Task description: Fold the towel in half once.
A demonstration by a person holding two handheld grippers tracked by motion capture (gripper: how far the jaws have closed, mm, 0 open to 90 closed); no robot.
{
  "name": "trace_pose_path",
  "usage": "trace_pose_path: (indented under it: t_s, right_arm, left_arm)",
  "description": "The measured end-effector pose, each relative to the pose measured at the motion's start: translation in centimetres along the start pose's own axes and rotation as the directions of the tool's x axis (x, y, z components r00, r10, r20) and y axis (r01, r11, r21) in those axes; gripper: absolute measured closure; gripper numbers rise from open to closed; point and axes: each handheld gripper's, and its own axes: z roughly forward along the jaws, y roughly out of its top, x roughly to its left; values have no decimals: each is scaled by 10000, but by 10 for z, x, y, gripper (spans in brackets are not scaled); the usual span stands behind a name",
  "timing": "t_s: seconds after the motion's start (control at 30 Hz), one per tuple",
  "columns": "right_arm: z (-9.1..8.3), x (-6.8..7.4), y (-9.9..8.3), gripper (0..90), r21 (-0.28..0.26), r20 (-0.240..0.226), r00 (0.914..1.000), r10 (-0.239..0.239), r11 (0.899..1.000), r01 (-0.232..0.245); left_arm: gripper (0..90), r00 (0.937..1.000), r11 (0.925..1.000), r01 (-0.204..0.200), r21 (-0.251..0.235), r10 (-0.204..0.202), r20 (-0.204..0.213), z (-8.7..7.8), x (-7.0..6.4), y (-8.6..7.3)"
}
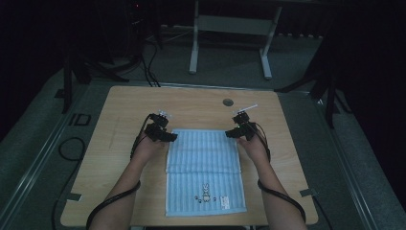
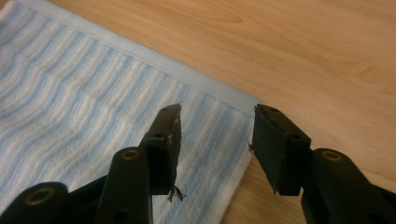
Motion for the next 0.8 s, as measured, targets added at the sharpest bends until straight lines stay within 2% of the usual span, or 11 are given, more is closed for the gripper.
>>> trace_pose_path:
  t_s: [0.1, 0.17, 0.27, 0.33, 0.37, 0.43, 0.5, 0.57, 0.63, 0.73, 0.8]
  right_arm:
    - [10, -4, 1, 511, 234, 406, 9992, 28, 9997, -37]
    - [16, -8, -1, 515, 341, 561, 9983, 170, 9992, -190]
    - [29, -15, -7, 533, 358, 545, 9963, 666, 9970, -686]
    - [30, -16, -6, 549, 265, 570, 9955, 762, 9966, -778]
    - [31, -15, -5, 588, 300, 655, 9958, 647, 9973, -668]
    - [31, -10, -4, 650, 416, 932, 9955, 156, 9989, -195]
    - [31, -7, -4, 742, 470, 891, 9960, 100, 9988, -142]
    - [32, -3, -3, 819, 548, 828, 9965, -59, 9985, 13]
    - [32, 0, -2, 833, 611, 915, 9955, -228, 9980, 172]
    - [32, 0, -2, 836, 692, 841, 9960, -286, 9973, 228]
    - [31, -4, -3, 837, 655, 571, 9983, -151, 9978, 114]
  left_arm:
    - [419, 10000, 10000, 78, -22, -78, -21, 7, 1, 1]
    - [419, 10000, 9999, 68, 152, -67, -61, 11, 1, 1]
    - [420, 9997, 9994, 132, 309, -126, -198, 16, 3, -1]
    - [421, 9997, 9995, 134, 281, -128, -198, 16, 4, -2]
    - [422, 9998, 9995, 154, 265, -150, -151, 17, 5, -2]
    - [424, 9994, 9995, 146, 290, -136, -315, 20, 5, -1]
    - [431, 9996, 9999, 61, 92, -59, -268, 22, 4, -1]
    - [447, 9991, 9999, -113, 107, 117, -408, 23, 2, 0]
    - [464, 9986, 9995, -295, 83, 298, -436, 25, -1, 0]
    - [538, 9976, 9977, -661, -141, 658, -197, 28, -10, 2]
    - [671, 9970, 9970, -777, 48, 776, 46, 29, -16, 7]
